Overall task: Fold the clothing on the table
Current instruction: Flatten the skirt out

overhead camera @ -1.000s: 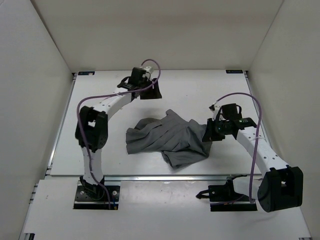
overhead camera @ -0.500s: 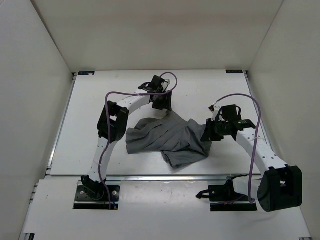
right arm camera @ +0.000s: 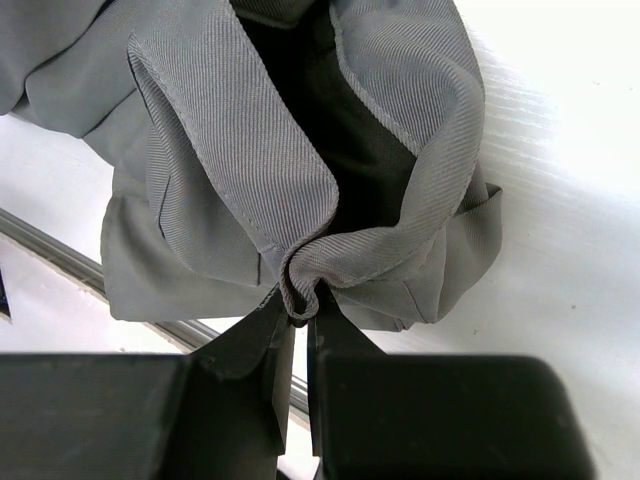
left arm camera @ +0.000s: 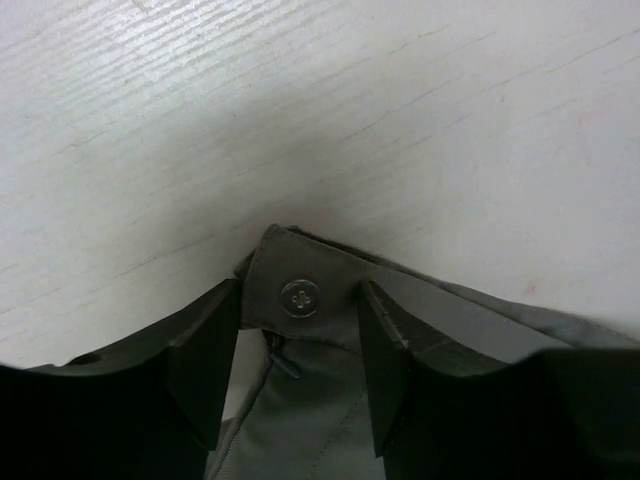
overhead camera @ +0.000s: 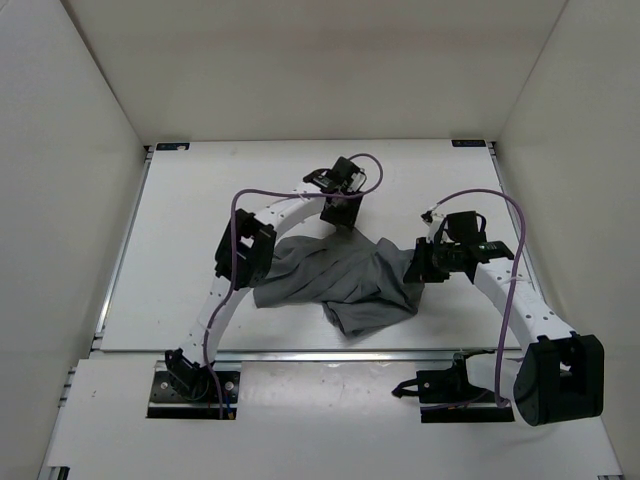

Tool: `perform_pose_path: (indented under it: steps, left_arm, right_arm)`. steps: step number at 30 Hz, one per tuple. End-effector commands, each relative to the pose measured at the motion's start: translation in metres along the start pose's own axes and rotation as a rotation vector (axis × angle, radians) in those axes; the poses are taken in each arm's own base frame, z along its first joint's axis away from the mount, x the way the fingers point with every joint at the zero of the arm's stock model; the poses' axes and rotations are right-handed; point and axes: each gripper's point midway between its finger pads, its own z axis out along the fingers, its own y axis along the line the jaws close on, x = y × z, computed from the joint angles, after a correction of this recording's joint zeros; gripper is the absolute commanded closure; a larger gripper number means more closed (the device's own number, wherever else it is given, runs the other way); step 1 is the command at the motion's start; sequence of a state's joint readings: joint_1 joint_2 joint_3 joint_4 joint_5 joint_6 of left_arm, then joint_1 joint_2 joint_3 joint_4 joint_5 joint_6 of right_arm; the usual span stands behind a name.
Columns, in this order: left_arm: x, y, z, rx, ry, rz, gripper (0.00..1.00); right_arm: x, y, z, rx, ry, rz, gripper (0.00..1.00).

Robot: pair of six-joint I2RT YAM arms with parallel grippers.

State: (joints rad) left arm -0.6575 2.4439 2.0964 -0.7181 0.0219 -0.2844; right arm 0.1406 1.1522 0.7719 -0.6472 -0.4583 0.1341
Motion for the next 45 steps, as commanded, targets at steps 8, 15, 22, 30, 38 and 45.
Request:
perform_pose_path:
  steps: [8,15,22,30,38,45]
  left_arm:
    - [0.032,0.009,0.018,-0.135,0.124,0.062,0.86]
    - [0.0,0.022,-0.014,-0.154,0.064,0.062,1.0]
    - [-0.067,0.069,-0.163,-0.145,-0.225,-0.05,1.0]
    - [-0.051,0.106,-0.339,-0.153,-0.557,-0.156,1.0]
    - [-0.026,0.104,-0.405,-0.093,-0.705,-0.182,1.0]
    - [-0.056,0.13,-0.364,-0.104,-0.72,-0.19,1.0]
  right_arm:
    - [-0.01,0.003,-0.003,-0.016,-0.05,-0.039,1.0]
    - [-0.022,0.005,-0.008,-0.03,-0.083,-0.072,1.0]
    - [-0.099,0.039,-0.056,-0.089,-0.329,-0.23,1.0]
    - [-0.151,0.09,-0.148,-0.214,-0.676,-0.407,1.0]
    - [-0.16,0.114,-0.171,-0.284,-0.687,-0.426,1.0]
    - [-0.214,0.114,-0.144,-0.332,-0.688,-0.479,1.0]
